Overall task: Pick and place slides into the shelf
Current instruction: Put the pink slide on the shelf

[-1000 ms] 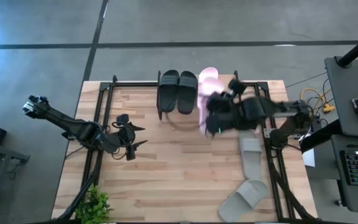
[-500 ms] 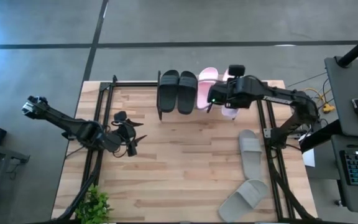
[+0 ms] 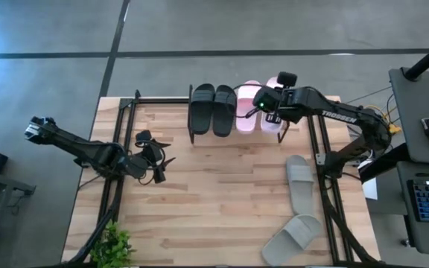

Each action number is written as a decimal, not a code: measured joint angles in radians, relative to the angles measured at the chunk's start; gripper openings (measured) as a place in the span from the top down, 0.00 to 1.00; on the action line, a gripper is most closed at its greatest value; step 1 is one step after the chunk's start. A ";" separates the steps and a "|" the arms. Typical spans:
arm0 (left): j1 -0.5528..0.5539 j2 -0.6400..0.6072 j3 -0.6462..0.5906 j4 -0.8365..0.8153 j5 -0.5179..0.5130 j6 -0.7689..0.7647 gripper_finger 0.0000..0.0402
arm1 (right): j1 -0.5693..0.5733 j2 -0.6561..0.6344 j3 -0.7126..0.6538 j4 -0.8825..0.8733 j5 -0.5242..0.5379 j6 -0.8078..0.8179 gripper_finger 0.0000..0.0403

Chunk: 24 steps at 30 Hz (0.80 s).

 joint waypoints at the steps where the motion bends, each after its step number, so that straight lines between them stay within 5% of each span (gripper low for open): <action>1: 0.002 0.000 0.000 0.000 0.000 0.000 0.44 | -0.007 -0.007 -0.014 0.031 -0.001 -0.027 0.97; 9: 0.017 0.002 -0.001 -0.016 0.000 0.005 0.44 | -0.055 -0.006 -0.081 0.157 -0.057 -0.243 0.97; 24: 0.047 0.002 -0.002 -0.044 0.001 0.000 0.44 | -0.109 -0.002 -0.165 0.254 -0.104 -0.236 0.97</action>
